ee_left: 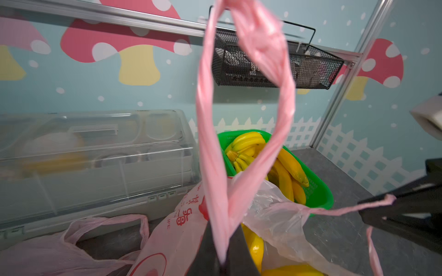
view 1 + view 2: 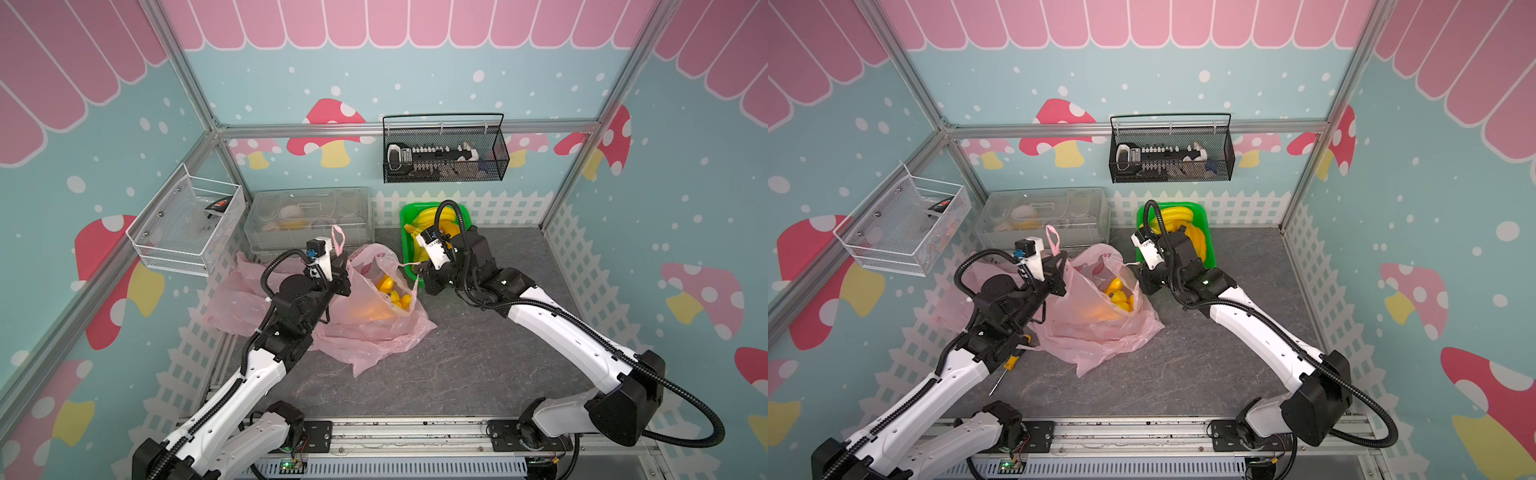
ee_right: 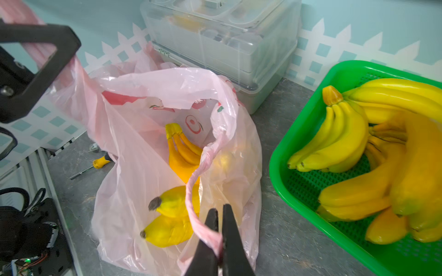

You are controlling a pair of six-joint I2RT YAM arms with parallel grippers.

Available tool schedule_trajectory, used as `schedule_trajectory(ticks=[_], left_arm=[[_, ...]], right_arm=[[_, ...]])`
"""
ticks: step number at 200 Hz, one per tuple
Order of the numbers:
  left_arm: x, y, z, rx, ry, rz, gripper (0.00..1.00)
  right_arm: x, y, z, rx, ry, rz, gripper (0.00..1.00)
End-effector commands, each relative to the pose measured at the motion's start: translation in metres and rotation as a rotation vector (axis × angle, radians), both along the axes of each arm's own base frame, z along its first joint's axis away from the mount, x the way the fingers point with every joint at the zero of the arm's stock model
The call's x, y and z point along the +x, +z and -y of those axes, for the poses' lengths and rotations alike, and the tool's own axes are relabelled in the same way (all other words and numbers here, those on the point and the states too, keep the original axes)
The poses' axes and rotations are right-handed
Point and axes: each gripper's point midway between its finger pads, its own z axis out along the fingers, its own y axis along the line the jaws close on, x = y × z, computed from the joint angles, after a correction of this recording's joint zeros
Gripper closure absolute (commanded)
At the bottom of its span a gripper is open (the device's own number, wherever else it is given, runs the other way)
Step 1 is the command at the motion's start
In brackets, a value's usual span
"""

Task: Place the banana into a plastic bag & tie a knot
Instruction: Adjust the plastic bag at the center of the board.

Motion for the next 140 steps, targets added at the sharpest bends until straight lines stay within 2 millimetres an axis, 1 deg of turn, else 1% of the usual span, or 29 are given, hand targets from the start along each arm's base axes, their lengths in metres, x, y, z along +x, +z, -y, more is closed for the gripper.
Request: schedule_trajectory(ticks=[1, 24, 45, 74, 95, 115, 130, 140], left_arm=[[-0.007, 0.033, -0.009, -0.042, 0.026, 0.035, 1.00], [-0.017, 0.055, -0.004, -0.071, -0.026, 0.063, 1.00], [-0.028, 0.079, -0.001, -0.080, -0.056, 0.094, 1.00], [-0.043, 0.111, 0.003, -0.100, -0.106, 0.133, 1.00], [-0.056, 0.128, 0.016, -0.123, -0.181, 0.151, 1.00], [-0.067, 0.136, 0.035, -0.134, -0.259, 0.157, 1.00], [-0.073, 0.140, 0.050, -0.147, -0.311, 0.154, 1.00], [-0.076, 0.139, 0.063, -0.160, -0.352, 0.135, 1.00]], right_arm=[[0.006, 0.035, -0.007, 0.059, -0.026, 0.070, 1.00], [0.002, 0.069, 0.001, 0.089, -0.039, 0.130, 1.00], [-0.008, 0.107, 0.012, 0.124, -0.047, 0.189, 1.00], [-0.025, 0.144, 0.026, 0.157, -0.050, 0.228, 1.00], [-0.040, 0.159, 0.042, 0.161, -0.062, 0.250, 1.00], [-0.054, 0.169, 0.062, 0.146, -0.092, 0.273, 1.00], [-0.063, 0.171, 0.077, 0.123, -0.115, 0.284, 1.00], [-0.069, 0.170, 0.086, 0.105, -0.128, 0.285, 1.00]])
